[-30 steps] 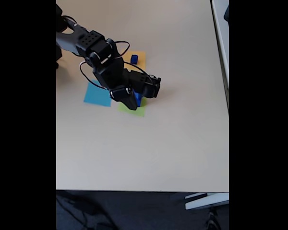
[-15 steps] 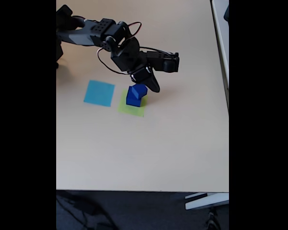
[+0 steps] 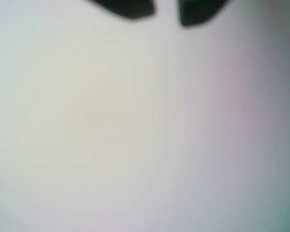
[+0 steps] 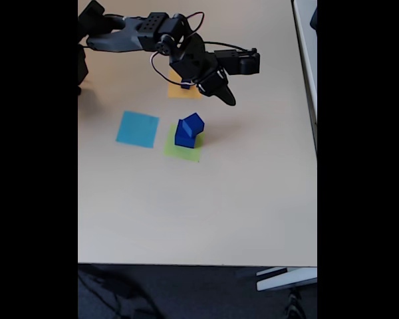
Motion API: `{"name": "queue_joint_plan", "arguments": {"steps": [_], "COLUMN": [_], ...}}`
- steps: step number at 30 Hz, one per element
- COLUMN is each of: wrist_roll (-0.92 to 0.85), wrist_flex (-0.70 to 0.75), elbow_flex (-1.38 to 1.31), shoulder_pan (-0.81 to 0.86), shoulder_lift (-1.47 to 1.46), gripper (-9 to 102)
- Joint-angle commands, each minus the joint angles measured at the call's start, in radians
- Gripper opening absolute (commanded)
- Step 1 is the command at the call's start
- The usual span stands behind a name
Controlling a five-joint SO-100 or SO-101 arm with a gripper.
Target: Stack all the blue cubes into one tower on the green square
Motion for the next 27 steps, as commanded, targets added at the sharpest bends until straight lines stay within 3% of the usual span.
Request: {"name": "queue_joint_plan", "arguments": {"steps": [1, 27], "wrist_roll": [0.028, 0.110], "wrist_flex": [-0.031, -0.121], "elbow_flex": [0.012, 0.310], "shoulder_pan": [-0.014, -0.034], "shoulder_lift": [0.017, 0.094], "gripper": [0, 0]}}
